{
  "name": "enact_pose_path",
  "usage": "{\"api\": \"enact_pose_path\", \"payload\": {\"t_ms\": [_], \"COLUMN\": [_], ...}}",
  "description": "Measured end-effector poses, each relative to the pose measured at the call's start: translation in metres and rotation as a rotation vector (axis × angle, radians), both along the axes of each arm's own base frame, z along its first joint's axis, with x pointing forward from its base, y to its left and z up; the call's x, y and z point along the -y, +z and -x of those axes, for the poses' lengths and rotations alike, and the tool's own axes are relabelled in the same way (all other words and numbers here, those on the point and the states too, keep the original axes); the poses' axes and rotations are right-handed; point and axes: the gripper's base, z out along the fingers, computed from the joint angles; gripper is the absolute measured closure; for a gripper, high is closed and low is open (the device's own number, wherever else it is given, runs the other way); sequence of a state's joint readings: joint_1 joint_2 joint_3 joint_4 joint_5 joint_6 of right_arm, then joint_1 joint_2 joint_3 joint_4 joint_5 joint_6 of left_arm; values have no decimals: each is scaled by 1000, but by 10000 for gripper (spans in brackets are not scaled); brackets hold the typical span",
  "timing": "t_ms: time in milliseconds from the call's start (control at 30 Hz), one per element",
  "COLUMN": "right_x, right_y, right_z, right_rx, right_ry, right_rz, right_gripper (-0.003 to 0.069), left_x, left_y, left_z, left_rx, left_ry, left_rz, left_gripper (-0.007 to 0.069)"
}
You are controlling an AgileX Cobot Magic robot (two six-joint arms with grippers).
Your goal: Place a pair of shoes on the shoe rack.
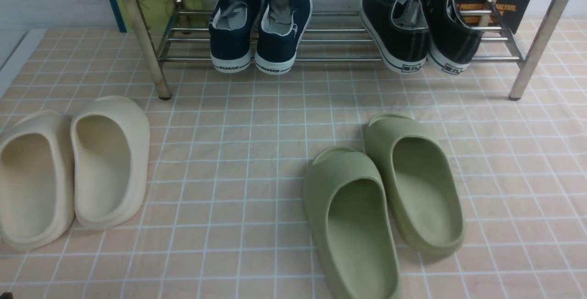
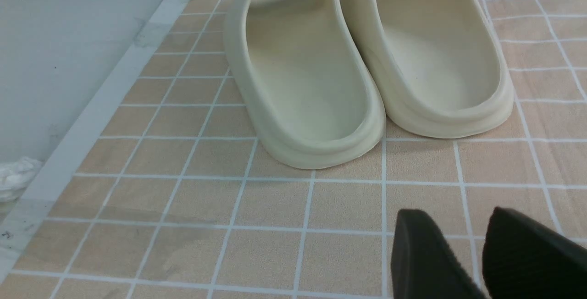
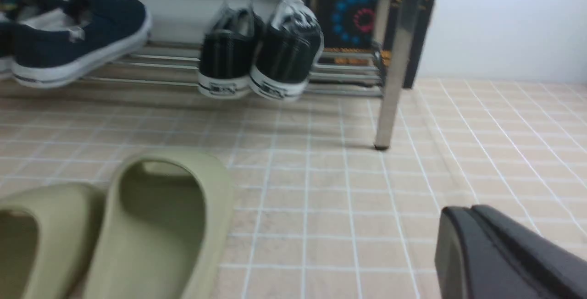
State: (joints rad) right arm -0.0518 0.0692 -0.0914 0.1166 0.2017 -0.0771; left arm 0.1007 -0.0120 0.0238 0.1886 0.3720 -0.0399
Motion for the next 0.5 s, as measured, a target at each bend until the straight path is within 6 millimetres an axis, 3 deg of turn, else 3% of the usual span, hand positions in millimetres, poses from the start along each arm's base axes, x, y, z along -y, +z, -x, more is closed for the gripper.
{"api": "enact_pose_path", "payload": {"t_ms": [167, 500], "right_x": [3, 3], "right_y": [-36, -47], "right_z": [3, 6], "right_rx": [-61, -183], "right_ry": [-52, -48], "right_rz": [-26, -47], "right_gripper": [677, 678], "left_x": [0, 0], "left_y": [0, 0], "left_z": [0, 0], "left_rx": [0, 0], "left_ry": [0, 0], "left_rz": [0, 0], "left_gripper": [387, 387]}}
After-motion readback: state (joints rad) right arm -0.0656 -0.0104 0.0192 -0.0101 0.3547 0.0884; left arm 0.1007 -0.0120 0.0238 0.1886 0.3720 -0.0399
